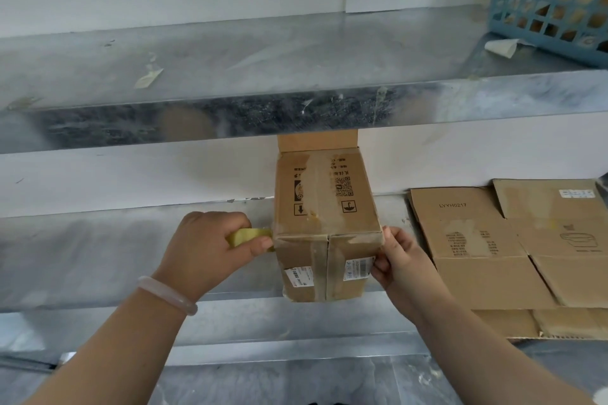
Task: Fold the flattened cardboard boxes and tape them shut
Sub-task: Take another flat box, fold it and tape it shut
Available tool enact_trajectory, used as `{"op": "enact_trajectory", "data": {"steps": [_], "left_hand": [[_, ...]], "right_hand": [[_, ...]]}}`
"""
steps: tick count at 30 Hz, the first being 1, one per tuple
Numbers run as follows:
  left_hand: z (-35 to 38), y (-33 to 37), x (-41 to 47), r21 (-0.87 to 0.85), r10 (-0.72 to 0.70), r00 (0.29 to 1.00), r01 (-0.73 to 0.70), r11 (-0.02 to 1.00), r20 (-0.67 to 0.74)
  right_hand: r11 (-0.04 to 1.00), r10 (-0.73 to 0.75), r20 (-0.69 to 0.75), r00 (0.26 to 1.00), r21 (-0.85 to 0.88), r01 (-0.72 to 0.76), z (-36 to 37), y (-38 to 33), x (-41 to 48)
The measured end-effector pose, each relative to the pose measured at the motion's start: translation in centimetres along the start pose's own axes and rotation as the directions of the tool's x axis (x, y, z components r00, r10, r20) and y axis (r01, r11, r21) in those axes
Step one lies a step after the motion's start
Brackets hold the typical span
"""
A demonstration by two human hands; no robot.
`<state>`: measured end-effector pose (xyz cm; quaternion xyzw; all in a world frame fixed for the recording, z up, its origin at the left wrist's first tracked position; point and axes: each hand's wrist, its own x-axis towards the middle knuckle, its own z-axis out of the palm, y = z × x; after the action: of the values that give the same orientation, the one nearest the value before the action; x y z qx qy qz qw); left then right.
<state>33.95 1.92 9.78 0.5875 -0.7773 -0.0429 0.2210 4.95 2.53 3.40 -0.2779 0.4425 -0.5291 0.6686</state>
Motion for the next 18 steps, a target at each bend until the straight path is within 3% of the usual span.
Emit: {"op": "enact_trajectory", "data": {"steps": [2,4,6,8,10,11,15,18], "left_hand": [[0.2,-0.1,-0.1,-0.029,-0.004,1.000,0.004,1.000,-0.006],[0.3,-0.2,-0.1,-0.050,-0.009,1.000,0.008,0.999,-0.012],[0.4,-0.4,-0.1,-0.067,-0.018,1.000,0.017,0.998,-0.015],[0.5,-0.4,-0.1,-0.084,-0.020,1.000,0.019,0.996,-0.012],[0.5,-0.5,-0.2,-0.102,-0.021,1.000,0.020,0.995,-0.010],[0.5,-0.6,-0.2,-0.115,-0.024,1.000,0.023,0.993,-0.007],[0.6,-0.9,-0.2,-0.163,-0.033,0.999,0.032,0.986,-0.001],[0.7,-1.1,-0.1,-0.155,-0.015,1.000,0.013,0.988,-0.011]], "right_hand": [[0.999,0.034,-0.025,0.999,-0.040,-0.035,-0.1,-0.2,-0.1],[0.949,-0.138,-0.128,0.982,-0.299,0.095,-0.6,-0.9,-0.5],[0.715,-0.537,-0.123,0.835,-0.592,0.372,-1.0,-1.7,-1.1],[0.343,-0.750,0.201,0.630,-0.696,0.631,-0.8,-2.6,-1.2],[0.037,-0.700,0.502,0.507,-0.684,0.729,0.0,-3.0,-0.6],[-0.050,-0.674,0.568,0.473,-0.674,0.737,0.4,-3.1,-0.4],[-0.246,-0.638,0.675,0.370,-0.635,0.732,0.6,-3.9,-0.2],[-0.425,-0.505,0.784,0.362,-0.590,0.686,0.1,-5.3,-0.4]]}}
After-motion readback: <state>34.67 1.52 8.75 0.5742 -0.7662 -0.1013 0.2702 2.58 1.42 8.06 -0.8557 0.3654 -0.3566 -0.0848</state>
